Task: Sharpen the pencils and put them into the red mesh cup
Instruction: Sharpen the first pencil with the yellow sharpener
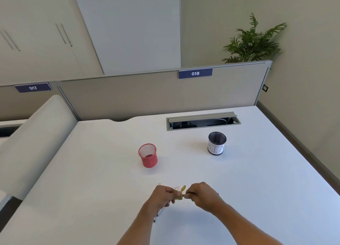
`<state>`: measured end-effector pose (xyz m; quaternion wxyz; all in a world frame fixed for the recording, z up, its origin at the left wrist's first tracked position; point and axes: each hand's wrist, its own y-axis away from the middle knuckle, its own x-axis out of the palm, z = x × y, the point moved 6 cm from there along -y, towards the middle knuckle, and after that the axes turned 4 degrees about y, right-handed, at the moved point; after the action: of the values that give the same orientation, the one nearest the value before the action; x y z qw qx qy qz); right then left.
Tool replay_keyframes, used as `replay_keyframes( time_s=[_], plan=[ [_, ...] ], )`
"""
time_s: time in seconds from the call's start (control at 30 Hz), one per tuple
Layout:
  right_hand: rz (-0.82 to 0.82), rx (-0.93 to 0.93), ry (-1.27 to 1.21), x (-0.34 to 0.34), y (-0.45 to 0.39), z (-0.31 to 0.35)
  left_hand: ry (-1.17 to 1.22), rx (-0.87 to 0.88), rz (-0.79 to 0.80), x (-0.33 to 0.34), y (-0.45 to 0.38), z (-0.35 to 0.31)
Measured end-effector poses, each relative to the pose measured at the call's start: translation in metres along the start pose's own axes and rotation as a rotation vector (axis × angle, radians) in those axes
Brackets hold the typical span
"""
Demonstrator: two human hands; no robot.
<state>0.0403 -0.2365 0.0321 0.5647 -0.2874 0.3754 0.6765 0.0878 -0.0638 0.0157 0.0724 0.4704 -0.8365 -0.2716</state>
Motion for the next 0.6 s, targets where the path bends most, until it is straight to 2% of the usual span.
replay_keyframes(
  time_s=[0.07,0.13,0.23,0.33,0.43,0.5,0.57,0.6],
  plan=[
    [0.069,0.119,-0.285,0.005,0.002,-0.009,-0.06,0.064,0.02,0.002,0.001,-0.007],
    [0.207,0.197,-0.507,0.012,0.006,-0.016,-0.091,0.105,0.059,0.006,0.003,-0.011],
    [0.394,0.233,-0.582,0.015,0.014,-0.015,-0.149,0.1,0.083,0.011,0.006,-0.011],
    [0.374,0.178,-0.43,0.008,0.011,-0.003,-0.182,0.03,0.033,0.005,0.014,-0.004],
    [0.259,0.023,-0.189,-0.001,0.005,0.009,-0.184,-0.114,-0.04,0.0,0.013,0.003],
    [0.181,-0.11,0.096,-0.004,0.006,0.013,-0.224,-0.165,-0.033,0.0,0.014,0.018],
    [-0.012,-0.26,0.391,-0.003,0.011,0.02,-0.221,-0.15,-0.018,0.004,0.022,0.016],
    [0.068,-0.228,0.419,-0.003,0.016,0.023,-0.209,-0.151,-0.074,0.003,0.02,0.011]
  ],
)
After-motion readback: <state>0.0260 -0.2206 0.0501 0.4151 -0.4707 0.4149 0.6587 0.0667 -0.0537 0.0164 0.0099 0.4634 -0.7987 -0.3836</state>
